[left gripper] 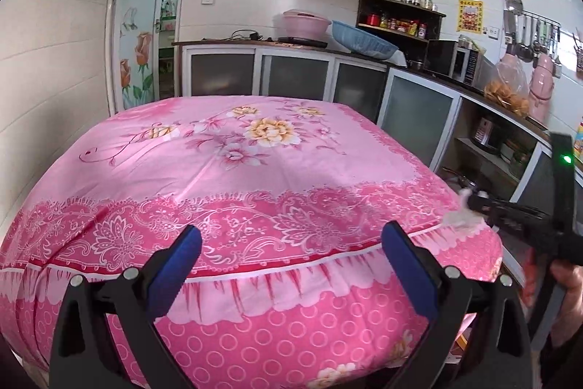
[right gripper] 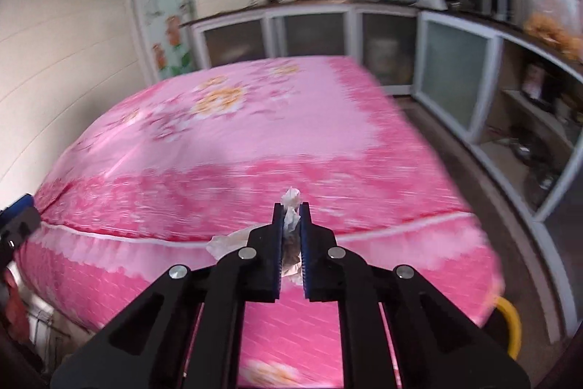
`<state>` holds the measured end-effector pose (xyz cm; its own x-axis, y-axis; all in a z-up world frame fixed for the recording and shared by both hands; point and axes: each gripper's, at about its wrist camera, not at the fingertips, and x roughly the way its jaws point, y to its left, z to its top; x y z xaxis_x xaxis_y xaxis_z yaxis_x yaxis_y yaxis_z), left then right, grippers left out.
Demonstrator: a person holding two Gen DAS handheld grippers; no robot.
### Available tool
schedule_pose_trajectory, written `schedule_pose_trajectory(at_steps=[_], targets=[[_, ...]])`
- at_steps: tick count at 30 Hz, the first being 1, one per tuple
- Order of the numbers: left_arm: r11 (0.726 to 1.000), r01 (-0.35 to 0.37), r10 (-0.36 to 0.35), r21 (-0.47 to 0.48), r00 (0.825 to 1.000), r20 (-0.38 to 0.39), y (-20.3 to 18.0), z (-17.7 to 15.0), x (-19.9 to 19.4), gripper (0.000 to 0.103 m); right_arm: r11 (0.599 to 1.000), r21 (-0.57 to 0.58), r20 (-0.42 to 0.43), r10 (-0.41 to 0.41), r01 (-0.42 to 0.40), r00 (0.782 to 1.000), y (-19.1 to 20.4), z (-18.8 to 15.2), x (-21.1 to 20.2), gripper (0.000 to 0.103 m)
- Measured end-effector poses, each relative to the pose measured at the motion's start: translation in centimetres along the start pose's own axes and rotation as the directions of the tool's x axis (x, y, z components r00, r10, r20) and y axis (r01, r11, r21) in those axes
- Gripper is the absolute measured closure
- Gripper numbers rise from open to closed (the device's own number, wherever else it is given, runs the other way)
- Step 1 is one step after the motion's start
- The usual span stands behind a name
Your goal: Collect trash
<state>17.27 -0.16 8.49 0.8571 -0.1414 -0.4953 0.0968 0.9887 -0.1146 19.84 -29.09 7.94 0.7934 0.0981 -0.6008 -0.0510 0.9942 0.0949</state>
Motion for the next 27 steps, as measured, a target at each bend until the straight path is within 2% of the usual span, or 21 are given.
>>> schedule_pose_trajectory(at_steps=[3, 5, 7, 8, 10, 13, 16, 18, 20, 21, 22, 23, 24, 25, 26, 27], targets=[[0.999, 0.04, -0.04, 0.013, 0.999, 0.007, -0.9, 0.0, -0.8, 0.008, 0.985, 0.05, -0.004, -0.168, 0.168, 0.986, -5.2, -2.3, -2.5, 0.095], [0.998, 0.062, -0.062, 0.028, 0.998, 0.005, -1.5, 0.0, -1.0, 0.008, 0.952, 0.111, -0.035, -0.283, 0.285, 0.959, -9.3, -4.5, -3.9, 0.095], [0.996, 0.08, -0.08, 0.043, 0.997, -0.009, -2.0, 0.0, -1.0, 0.008, 0.914, 0.16, -0.095, -0.362, 0.373, 0.927, -12.9, -6.8, -4.5, 0.095], [0.995, 0.09, -0.089, 0.048, 0.996, -0.017, -2.2, -0.1, -1.0, 0.008, 0.882, 0.165, -0.131, -0.425, 0.442, 0.896, -14.6, -8.2, -4.6, 0.095], [0.99, 0.129, -0.127, 0.054, 0.991, -0.042, -2.8, -0.2, -1.1, 0.008, 0.841, 0.16, -0.186, -0.488, 0.516, 0.853, -16.9, -10.2, -4.1, 0.095], [0.982, 0.187, -0.182, 0.041, 0.978, -0.102, -3.6, -0.4, -0.8, 0.008, 0.805, 0.187, -0.27, -0.509, 0.564, 0.817, -20.2, -12.7, -3.0, 0.095], [0.979, 0.202, -0.197, 0.017, 0.969, -0.15, -4.1, -0.6, -0.5, 0.008, 0.769, 0.191, -0.344, -0.529, 0.61, 0.776, -22.9, -14.3, -1.5, 0.095], [0.975, 0.221, -0.214, 0.022, 0.962, -0.173, -4.3, -0.8, -0.4, 0.008, 0.755, 0.197, -0.369, -0.534, 0.626, 0.761, -24.2, -14.9, -0.9, 0.094], [0.972, 0.235, -0.225, 0.028, 0.955, -0.195, -4.5, -0.9, -0.5, 0.008, 0.734, 0.17, -0.409, -0.554, 0.657, 0.725, -25.3, -15.4, -0.3, 0.091], [0.97, 0.241, -0.231, 0.028, 0.953, -0.197, -4.5, -0.9, -0.7, 0.008, 0.726, 0.155, -0.425, -0.563, 0.669, 0.709, -25.6, -15.4, -0.2, 0.077], [0.97, 0.242, -0.232, 0.03, 0.953, -0.193, -4.4, -1.0, -1.0, 0.008, 0.722, 0.136, -0.432, -0.573, 0.679, 0.696, -25.8, -15.7, -0.2, 0.039], [0.969, 0.243, -0.233, 0.033, 0.954, -0.187, -4.4, -1.0, -1.3, 0.008, 0.72, 0.123, -0.418, -0.587, 0.683, 0.693, -25.6, -16.0, -0.5, 0.019], [0.969, 0.242, -0.232, 0.039, 0.957, -0.174, -4.3, -1.1, -1.8, 0.008, 0.713, 0.111, -0.391, -0.609, 0.692, 0.69, -25.4, -16.1, -0.9, 0.011], [0.971, 0.235, -0.225, 0.045, 0.961, -0.161, -4.2, -1.0, -2.3, 0.008, 0.684, 0.077, -0.359, -0.659, 0.725, 0.66, -24.9, -16.0, -1.4, 0.011], [0.974, 0.222, -0.213, 0.048, 0.966, -0.148, -4.1, -1.0, -2.7, 0.008, 0.668, 0.052, -0.336, -0.688, 0.742, 0.643, -24.5, -15.9, -1.8, 0.011], [0.979, 0.201, -0.193, 0.045, 0.972, -0.132, -3.9, -0.9, -3.1, 0.008, 0.663, 0.03, -0.306, -0.706, 0.748, 0.639, -23.8, -15.7, -2.5, 0.011]])
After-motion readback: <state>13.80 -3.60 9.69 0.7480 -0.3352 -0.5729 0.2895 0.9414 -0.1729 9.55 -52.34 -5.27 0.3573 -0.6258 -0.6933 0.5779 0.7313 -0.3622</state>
